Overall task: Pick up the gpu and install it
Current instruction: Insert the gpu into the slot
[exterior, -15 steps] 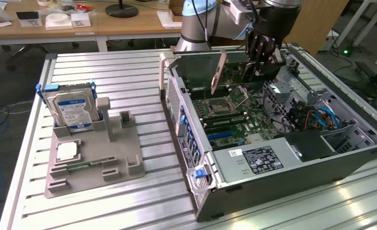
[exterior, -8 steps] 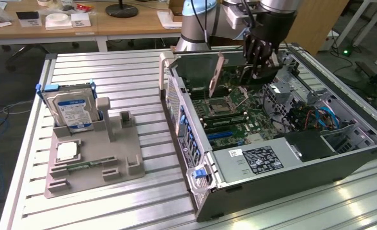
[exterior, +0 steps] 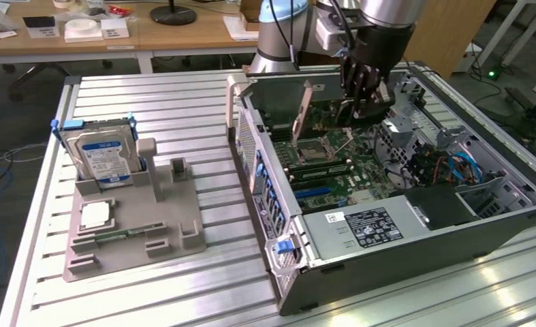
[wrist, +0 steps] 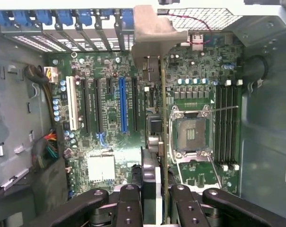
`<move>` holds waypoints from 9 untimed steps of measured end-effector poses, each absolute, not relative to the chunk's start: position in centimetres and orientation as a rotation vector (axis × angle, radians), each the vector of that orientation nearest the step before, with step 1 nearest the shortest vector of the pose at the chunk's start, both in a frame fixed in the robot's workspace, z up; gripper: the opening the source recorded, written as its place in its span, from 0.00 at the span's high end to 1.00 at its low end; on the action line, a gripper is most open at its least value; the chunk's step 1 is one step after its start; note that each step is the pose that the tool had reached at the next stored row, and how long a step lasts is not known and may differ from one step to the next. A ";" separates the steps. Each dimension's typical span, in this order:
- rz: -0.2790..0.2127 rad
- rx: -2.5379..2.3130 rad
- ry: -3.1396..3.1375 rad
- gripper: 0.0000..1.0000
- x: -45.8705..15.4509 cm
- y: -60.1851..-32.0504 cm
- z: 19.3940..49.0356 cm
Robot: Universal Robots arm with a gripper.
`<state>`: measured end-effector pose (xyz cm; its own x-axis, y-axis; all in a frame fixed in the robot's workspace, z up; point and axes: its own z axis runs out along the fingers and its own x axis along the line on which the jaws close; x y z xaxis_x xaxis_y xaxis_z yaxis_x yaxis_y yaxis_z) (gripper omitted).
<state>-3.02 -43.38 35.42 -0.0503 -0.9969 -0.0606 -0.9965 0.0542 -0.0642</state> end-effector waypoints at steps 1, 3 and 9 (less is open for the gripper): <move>-0.007 -2.102 2.215 0.72 -3.0 -43.5 35.4; -0.008 -2.101 2.215 0.72 -3.1 -43.8 35.3; -0.008 -2.102 2.215 0.72 -3.2 -44.0 34.8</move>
<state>-3.19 -44.03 34.83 -0.0505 -0.9969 -0.0602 -0.9965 0.0543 -0.0639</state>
